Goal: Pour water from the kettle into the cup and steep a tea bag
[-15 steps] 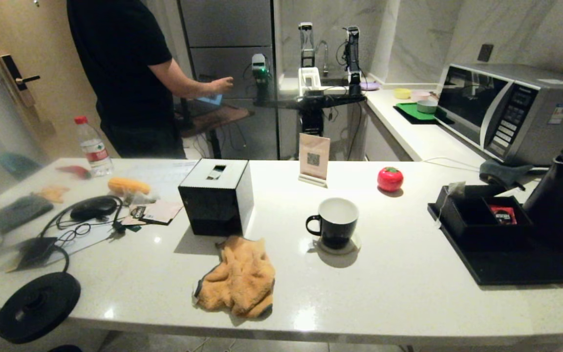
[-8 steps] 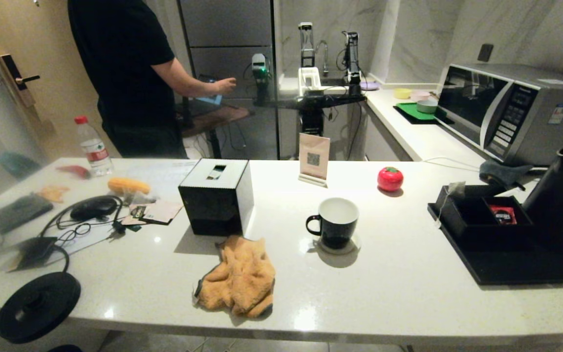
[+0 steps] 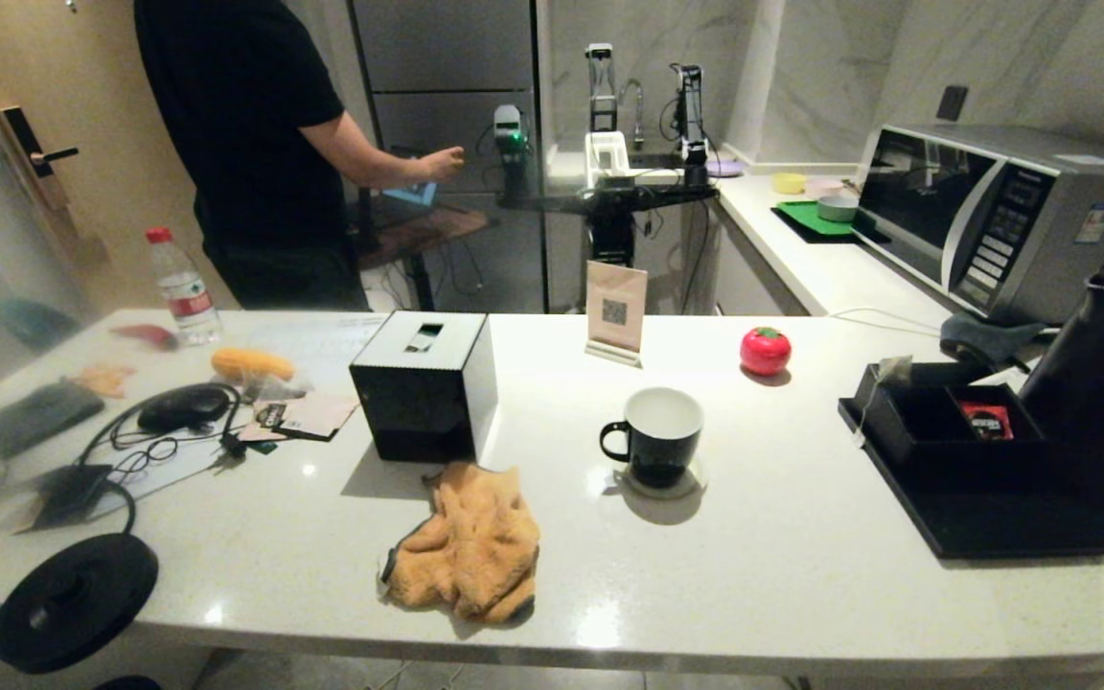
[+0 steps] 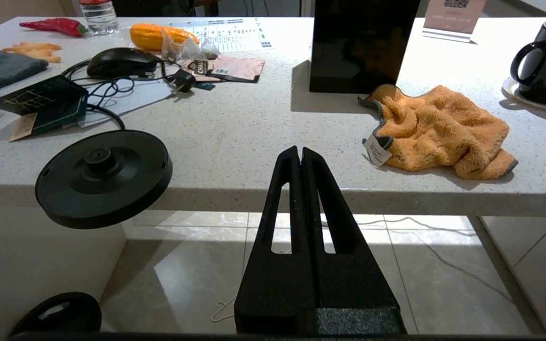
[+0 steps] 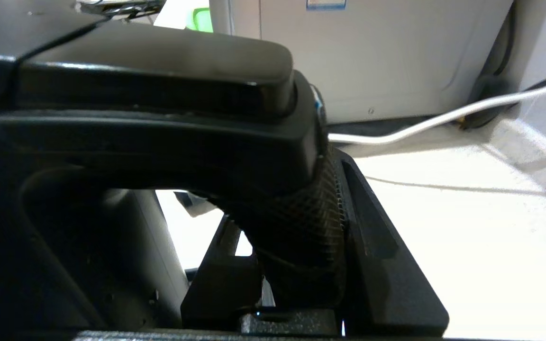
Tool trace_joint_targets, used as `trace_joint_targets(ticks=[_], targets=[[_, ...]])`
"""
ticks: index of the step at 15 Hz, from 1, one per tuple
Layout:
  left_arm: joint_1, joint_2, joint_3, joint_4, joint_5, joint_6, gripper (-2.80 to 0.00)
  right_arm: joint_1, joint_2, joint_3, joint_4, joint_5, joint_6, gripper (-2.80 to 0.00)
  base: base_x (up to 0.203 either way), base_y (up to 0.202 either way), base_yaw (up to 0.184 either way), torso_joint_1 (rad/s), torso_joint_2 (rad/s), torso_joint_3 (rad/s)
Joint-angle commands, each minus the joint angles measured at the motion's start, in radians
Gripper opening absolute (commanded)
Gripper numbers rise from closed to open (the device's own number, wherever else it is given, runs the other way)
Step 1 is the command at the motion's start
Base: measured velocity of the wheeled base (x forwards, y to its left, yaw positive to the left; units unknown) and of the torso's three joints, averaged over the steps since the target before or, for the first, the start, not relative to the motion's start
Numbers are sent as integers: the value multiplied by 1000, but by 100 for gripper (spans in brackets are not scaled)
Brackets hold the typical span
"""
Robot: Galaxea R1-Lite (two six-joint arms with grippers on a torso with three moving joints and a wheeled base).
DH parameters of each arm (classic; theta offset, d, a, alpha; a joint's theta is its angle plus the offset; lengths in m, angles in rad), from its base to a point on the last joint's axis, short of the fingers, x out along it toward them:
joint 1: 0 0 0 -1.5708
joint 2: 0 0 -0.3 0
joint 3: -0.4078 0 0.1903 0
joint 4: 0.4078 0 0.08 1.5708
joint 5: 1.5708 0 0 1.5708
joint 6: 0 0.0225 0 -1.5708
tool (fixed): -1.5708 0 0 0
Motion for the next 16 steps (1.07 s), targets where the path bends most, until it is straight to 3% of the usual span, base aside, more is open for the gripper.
trace_joint_targets(ticks=[1,7,16], targets=[[0,1,0,0,0,-1,-280,17,-67,42,5,-11,1,-280,0,0,0,0,0,0],[0,1,0,0,0,-1,-280,60,-165,124,37,-66,1,-280,0,0,0,0,0,0],[0,1,0,0,0,-1,-280,111,-280,221,53,-71,0,-280,0,0,0,0,0,0]])
